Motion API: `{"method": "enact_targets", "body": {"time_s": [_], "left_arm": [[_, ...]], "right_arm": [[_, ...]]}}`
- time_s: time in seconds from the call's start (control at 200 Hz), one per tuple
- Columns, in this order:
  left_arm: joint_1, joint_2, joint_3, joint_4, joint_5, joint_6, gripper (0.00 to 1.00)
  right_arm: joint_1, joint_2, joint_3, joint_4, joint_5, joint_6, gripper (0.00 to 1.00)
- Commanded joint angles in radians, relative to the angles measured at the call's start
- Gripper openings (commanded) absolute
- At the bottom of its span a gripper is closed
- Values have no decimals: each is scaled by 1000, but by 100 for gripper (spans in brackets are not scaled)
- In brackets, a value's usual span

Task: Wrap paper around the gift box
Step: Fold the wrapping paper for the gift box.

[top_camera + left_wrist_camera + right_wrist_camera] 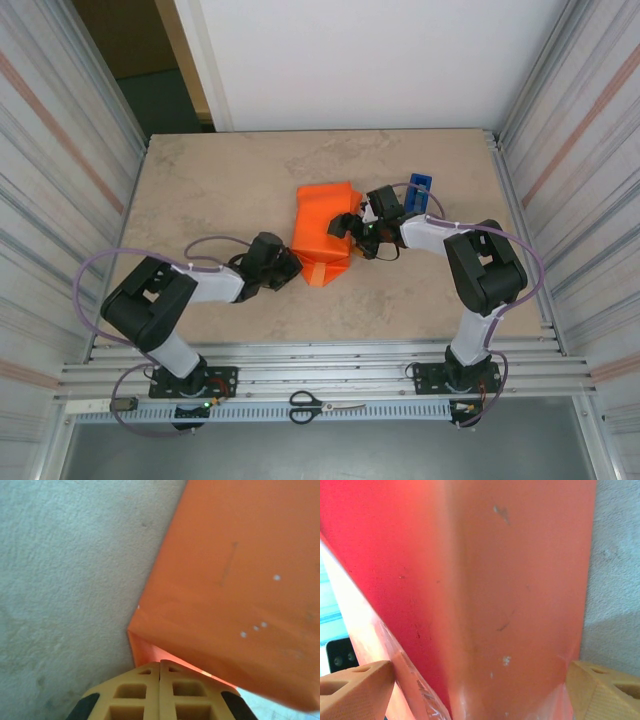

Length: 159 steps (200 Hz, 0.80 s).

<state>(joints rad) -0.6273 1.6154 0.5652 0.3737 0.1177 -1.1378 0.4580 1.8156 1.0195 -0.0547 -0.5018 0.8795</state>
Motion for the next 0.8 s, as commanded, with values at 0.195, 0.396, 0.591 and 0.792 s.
{"method": "enact_targets", "body": {"time_s": [0.195,0.396,0.591,0.792], "left_arm": [[-29,15,-14,-40,-84,-27,0],[-40,-30,-25,5,-72,-15,1],[-37,-26,-25,84,-68,5,0],[-35,30,2,97,-65,7,1]], "right_arm": [[19,30,-4,-96,36,-1,87],[19,28,-6,-97,37,-2,87],[18,27,-11,-94,33,-2,87],[19,27,-11,-97,32,-2,88]]}}
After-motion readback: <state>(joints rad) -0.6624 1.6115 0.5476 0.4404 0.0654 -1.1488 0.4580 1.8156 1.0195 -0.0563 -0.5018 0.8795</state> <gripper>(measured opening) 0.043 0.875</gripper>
